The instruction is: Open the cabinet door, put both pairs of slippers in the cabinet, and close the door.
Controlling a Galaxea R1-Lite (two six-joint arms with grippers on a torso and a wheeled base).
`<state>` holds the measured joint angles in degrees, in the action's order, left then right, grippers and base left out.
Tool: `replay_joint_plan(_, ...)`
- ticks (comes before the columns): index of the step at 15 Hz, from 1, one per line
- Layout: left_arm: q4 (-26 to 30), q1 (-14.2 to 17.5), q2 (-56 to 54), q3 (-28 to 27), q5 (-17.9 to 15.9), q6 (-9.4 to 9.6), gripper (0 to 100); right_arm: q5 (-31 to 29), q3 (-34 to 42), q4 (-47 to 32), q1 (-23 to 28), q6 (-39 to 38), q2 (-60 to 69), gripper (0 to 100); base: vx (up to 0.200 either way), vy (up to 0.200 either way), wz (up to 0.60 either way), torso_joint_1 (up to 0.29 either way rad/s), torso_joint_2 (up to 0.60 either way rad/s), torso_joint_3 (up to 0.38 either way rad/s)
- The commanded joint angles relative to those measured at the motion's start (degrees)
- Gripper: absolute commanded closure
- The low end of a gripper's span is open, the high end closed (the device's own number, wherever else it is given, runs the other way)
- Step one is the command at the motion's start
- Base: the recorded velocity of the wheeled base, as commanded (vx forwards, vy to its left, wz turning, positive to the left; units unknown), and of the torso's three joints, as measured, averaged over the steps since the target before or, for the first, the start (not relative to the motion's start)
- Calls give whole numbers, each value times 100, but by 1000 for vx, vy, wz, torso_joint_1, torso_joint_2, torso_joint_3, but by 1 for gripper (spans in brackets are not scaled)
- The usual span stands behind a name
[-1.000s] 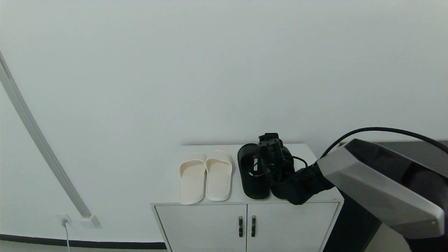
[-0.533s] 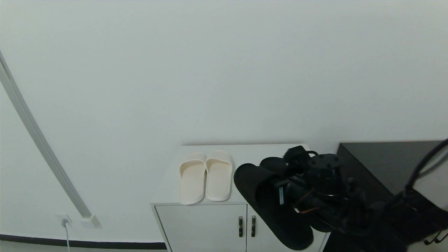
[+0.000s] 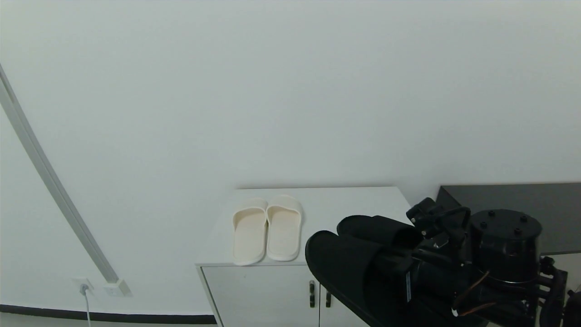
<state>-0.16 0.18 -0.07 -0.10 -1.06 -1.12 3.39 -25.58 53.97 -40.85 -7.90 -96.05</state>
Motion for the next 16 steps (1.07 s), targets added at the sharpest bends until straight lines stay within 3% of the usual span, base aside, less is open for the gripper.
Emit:
replay_joint_plan(1,-2,-1,7,1,1,-2,100,30,35,0,-11,-1,78,100,-200,0,0,2,7,7)
replay_joint_plan(6,-2,8,7,1,1,-2,100,13,97,26,-19,25,51,100,-200,0,0,3,2,1)
replay_joint_plan(16,-2,-1,7,1,9,7,100,13,193,26,-28,113,7,100,0,0,0,0,0,0)
